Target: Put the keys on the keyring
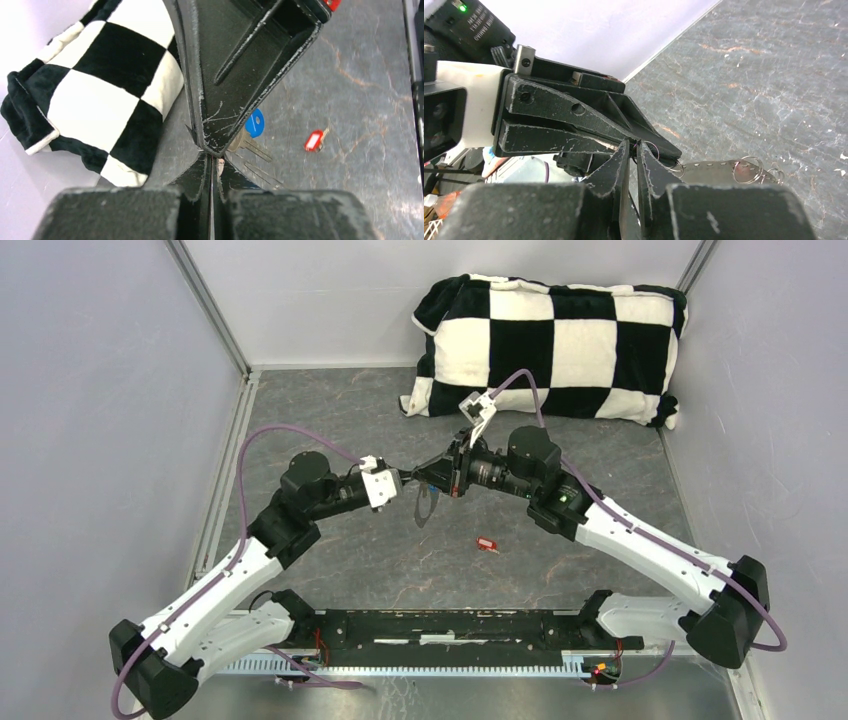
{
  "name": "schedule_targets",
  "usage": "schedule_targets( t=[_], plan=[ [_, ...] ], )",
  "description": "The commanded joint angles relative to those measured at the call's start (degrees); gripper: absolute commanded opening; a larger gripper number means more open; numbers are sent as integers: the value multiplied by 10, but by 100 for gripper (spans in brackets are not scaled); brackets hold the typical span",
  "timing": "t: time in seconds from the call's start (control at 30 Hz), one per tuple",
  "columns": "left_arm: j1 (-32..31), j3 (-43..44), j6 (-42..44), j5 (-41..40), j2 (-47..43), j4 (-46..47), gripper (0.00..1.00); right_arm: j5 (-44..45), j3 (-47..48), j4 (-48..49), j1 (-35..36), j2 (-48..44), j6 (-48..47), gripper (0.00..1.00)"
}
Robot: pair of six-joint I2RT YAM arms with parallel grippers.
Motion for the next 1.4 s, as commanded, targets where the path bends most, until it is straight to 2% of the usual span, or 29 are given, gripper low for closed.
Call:
schedule_targets(
  t=[0.0,0.23,0.37,0.6,0.73,1.13,1.27,1.37],
  plan=[
    [-8,-2,-143,56,5,226,2,-8,47,20,11,1,6,16],
    [-8,25,-200,59,46,350,2,-28,87,6,10,-7,-6,25],
    [-8,41,-211,60,70,422,2,-36,110,0,10,-9,-10,26],
    [-8,31,-167,60,89,525,2,-70,143,-13,10,-19,-26,30],
    [-9,31,-146,51,90,528,2,-100,159,-23,11,-21,-37,37],
    [-9,29,-164,21,95,546,2,-177,188,18,11,-21,-18,42],
    [-10,24,-152,4,97,547,2,-184,202,17,10,-20,-17,48],
    [-10,19,-140,-9,95,544,2,-180,207,10,11,-24,-23,50]
  ],
)
